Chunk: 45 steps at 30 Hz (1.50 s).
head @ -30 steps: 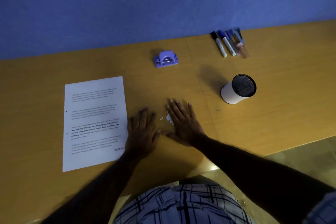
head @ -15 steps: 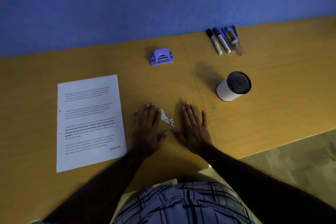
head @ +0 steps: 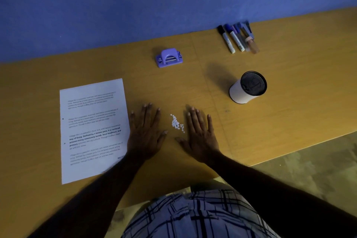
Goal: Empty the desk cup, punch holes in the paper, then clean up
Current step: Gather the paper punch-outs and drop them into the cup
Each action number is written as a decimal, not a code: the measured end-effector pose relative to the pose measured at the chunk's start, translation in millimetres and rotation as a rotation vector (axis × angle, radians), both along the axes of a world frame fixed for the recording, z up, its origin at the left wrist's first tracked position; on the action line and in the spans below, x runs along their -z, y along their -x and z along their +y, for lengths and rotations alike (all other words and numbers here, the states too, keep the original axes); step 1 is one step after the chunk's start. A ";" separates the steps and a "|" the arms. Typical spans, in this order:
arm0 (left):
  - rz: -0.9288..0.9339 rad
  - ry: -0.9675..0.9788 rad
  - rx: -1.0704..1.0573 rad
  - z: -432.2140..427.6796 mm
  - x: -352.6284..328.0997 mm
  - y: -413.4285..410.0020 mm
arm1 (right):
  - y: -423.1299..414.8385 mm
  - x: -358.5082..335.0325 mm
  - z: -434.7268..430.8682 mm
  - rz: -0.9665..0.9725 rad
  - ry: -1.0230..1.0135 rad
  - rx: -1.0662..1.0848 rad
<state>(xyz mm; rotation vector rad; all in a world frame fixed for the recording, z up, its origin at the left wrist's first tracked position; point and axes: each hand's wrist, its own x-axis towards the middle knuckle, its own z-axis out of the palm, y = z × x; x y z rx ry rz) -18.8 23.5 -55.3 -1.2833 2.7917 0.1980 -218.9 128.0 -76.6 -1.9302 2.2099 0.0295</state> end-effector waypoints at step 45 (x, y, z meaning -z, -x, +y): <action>0.068 -0.058 -0.037 17.5 -25.0 -11.8 | 3.5 -26.4 -10.1 -0.214 -0.019 -0.444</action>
